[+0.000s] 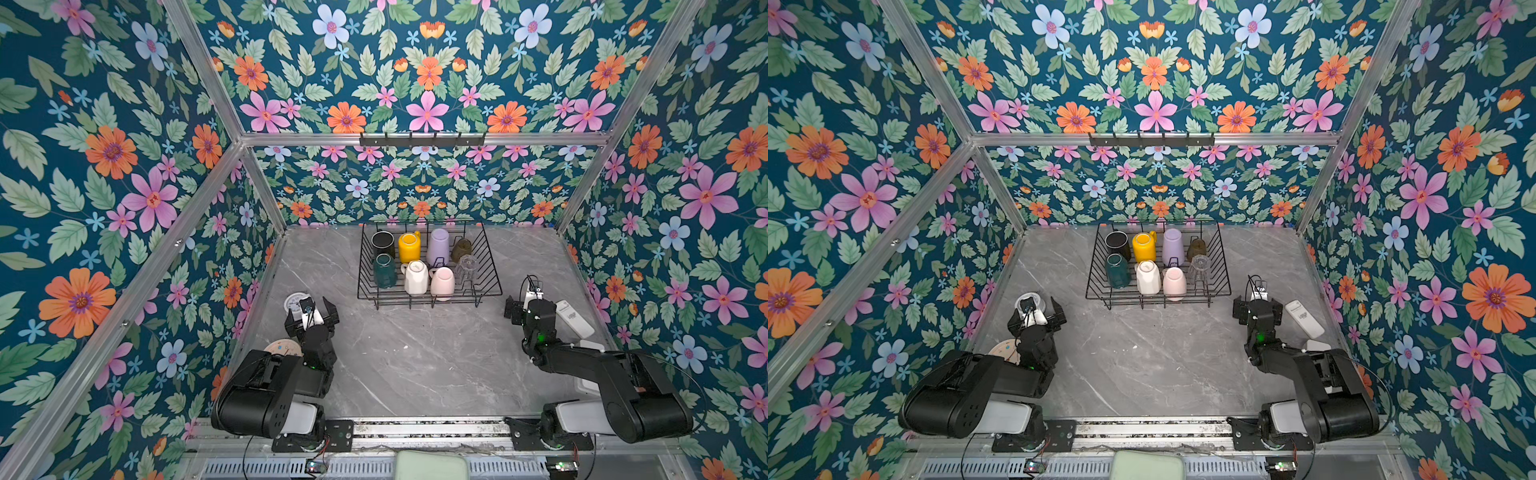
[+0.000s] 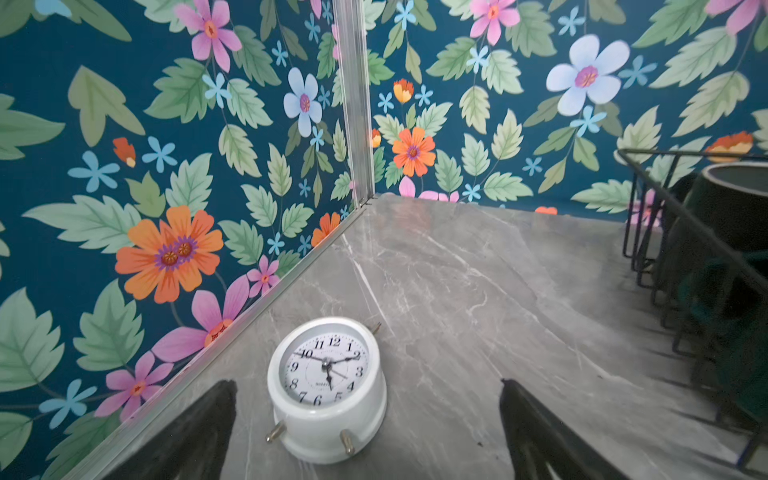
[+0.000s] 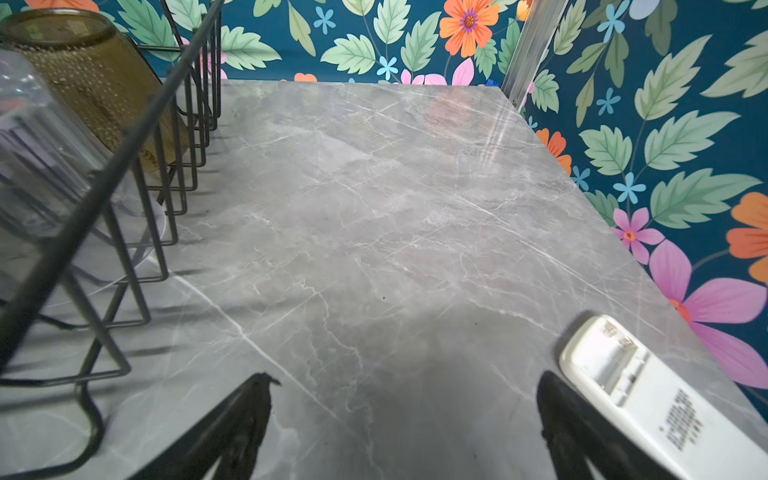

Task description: Load the cups into the dish rack

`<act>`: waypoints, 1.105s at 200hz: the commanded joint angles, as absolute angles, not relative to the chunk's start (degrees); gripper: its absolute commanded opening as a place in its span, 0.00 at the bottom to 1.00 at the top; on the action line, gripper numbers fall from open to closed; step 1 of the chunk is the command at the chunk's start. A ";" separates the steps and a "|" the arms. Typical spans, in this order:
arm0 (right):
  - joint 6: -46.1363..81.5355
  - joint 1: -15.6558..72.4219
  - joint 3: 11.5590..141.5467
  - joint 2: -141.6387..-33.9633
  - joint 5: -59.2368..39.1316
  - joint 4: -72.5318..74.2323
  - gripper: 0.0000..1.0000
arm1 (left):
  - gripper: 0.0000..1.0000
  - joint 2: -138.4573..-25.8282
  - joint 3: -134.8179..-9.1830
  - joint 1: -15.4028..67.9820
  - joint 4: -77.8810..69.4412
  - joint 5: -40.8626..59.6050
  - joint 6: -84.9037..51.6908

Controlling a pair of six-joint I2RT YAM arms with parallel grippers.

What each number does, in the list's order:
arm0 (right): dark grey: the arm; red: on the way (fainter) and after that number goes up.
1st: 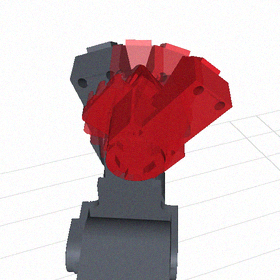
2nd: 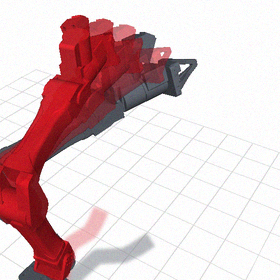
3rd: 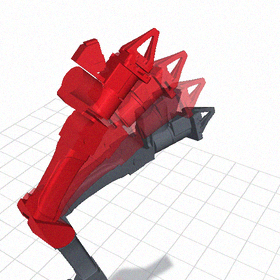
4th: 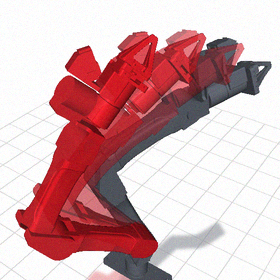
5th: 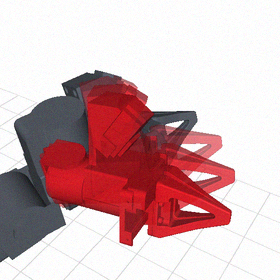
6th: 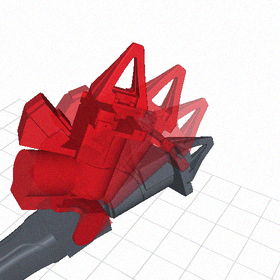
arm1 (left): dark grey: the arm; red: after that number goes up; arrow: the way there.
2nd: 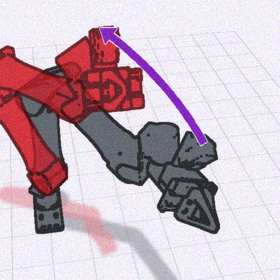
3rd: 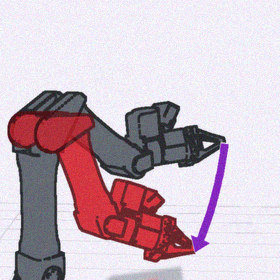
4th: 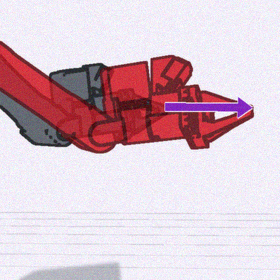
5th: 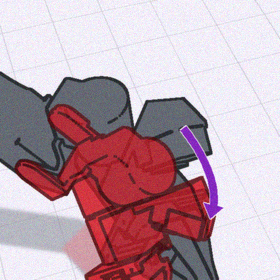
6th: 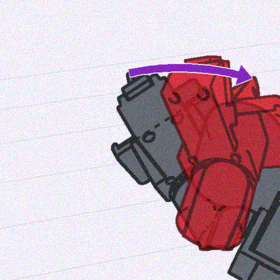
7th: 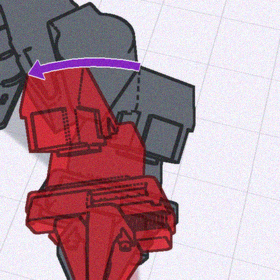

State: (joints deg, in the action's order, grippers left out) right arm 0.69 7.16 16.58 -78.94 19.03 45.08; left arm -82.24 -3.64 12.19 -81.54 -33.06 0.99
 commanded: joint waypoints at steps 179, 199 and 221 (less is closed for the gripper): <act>1.32 2.64 15.18 -82.62 9.58 56.26 0.99 | 1.00 -92.98 -14.41 5.01 -76.87 -18.97 0.31; 1.33 2.64 15.18 -82.62 9.58 56.34 0.99 | 1.00 -93.08 -14.75 5.01 -76.40 -18.75 0.18; 1.32 2.65 15.18 -82.66 9.58 56.34 0.99 | 1.00 -92.71 -15.91 2.91 -73.14 -14.39 -1.27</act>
